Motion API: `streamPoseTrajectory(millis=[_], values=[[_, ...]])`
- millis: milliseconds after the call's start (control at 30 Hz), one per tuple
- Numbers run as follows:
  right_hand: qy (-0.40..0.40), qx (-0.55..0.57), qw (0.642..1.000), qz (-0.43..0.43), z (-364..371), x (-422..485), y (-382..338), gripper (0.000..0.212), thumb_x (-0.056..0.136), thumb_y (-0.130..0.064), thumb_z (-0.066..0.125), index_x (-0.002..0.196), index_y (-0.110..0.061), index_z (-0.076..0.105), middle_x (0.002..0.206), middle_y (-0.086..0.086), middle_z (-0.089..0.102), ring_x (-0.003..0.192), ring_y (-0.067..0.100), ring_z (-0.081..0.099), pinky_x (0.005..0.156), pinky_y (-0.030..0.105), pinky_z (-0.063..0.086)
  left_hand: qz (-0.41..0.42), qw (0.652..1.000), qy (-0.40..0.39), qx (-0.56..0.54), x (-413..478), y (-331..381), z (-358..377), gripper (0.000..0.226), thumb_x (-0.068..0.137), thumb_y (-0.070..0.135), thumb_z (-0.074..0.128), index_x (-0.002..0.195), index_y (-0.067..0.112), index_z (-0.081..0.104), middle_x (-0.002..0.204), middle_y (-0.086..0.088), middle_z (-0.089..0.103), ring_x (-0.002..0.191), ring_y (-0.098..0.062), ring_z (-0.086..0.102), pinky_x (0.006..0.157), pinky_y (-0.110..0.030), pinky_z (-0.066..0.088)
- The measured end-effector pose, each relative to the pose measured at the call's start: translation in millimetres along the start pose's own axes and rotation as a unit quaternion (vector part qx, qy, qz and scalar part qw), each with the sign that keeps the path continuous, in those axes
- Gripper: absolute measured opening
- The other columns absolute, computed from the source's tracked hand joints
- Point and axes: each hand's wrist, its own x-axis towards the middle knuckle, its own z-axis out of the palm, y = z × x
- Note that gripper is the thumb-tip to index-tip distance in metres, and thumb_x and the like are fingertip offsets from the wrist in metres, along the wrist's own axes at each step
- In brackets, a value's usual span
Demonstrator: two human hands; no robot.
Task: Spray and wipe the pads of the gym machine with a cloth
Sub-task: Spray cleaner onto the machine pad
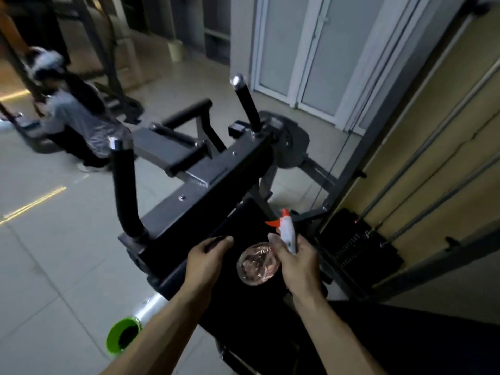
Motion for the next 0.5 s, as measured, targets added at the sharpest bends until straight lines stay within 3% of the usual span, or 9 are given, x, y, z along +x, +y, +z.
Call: streamPoseTrajectory(millis=[133, 200, 267, 300, 400, 500], values=[[-0.049, -0.008, 0.997, -0.061, 22.7, 47.3, -72.9, 0.021, 0.093, -0.034, 0.076, 0.106, -0.017, 0.075, 0.086, -0.008, 0.076, 0.082, 0.003, 0.071, 0.074, 0.022, 0.057, 0.044, 0.999, 0.017, -0.018, 4.5, 60.7, 0.0, 0.018, 0.090, 0.023, 0.077, 0.103, 0.011, 0.077, 0.098, -0.008, 0.079, 0.098, -0.026, 0.075, 0.097, -0.046, 0.057], [-0.093, -0.019, 0.992, -0.088, 37.4, 65.7, -110.9, 0.022, 0.094, -0.041, 0.075, 0.101, -0.021, 0.072, 0.082, -0.012, 0.073, 0.076, 0.003, 0.069, 0.069, 0.025, 0.059, 0.052, 0.997, 0.041, -0.047, 5.1, 87.9, -1.9, 0.016, 0.092, 0.020, 0.075, 0.102, 0.008, 0.077, 0.098, -0.016, 0.078, 0.088, -0.028, 0.075, 0.083, -0.041, 0.060], [-0.125, -0.024, 0.983, -0.135, 51.3, 82.2, -142.3, 0.022, 0.095, -0.043, 0.072, 0.085, -0.025, 0.064, 0.067, -0.017, 0.064, 0.060, -0.001, 0.059, 0.056, 0.019, 0.050, 0.059, 0.995, 0.062, -0.059, 0.9, 111.7, -3.8, 0.011, 0.093, 0.016, 0.073, 0.097, 0.006, 0.076, 0.092, -0.017, 0.078, 0.077, -0.025, 0.074, 0.067, -0.031, 0.061], [-0.136, -0.036, 0.977, -0.159, 60.4, 91.8, -155.8, 0.026, 0.095, -0.046, 0.072, 0.082, -0.026, 0.062, 0.066, -0.016, 0.062, 0.059, -0.001, 0.057, 0.056, 0.020, 0.049, 0.065, 0.993, 0.075, -0.060, -0.6, 120.4, -6.1, 0.010, 0.093, 0.015, 0.073, 0.096, 0.006, 0.076, 0.090, -0.017, 0.078, 0.075, -0.024, 0.074, 0.065, -0.029, 0.060], [-0.142, -0.072, 0.965, -0.210, 92.0, 118.6, -186.3, 0.028, 0.094, -0.042, 0.073, 0.083, -0.018, 0.064, 0.068, -0.007, 0.061, 0.061, 0.001, 0.056, 0.062, 0.023, 0.048, 0.068, 0.992, 0.098, -0.051, -1.2, 132.0, -13.1, 0.014, 0.092, 0.019, 0.075, 0.097, 0.006, 0.076, 0.093, -0.021, 0.076, 0.079, -0.028, 0.072, 0.073, -0.036, 0.057], [-0.148, -0.098, 0.959, -0.223, 126.3, 144.1, -193.3, 0.037, 0.091, -0.041, 0.075, 0.069, -0.022, 0.053, 0.063, -0.010, 0.053, 0.063, 0.014, 0.052, 0.062, 0.034, 0.045, 0.058, 0.990, 0.120, -0.051, 0.7, 133.4, -17.9, 0.016, 0.092, 0.023, 0.076, 0.100, 0.009, 0.076, 0.091, -0.010, 0.079, 0.088, -0.029, 0.076, 0.077, -0.037, 0.060]])
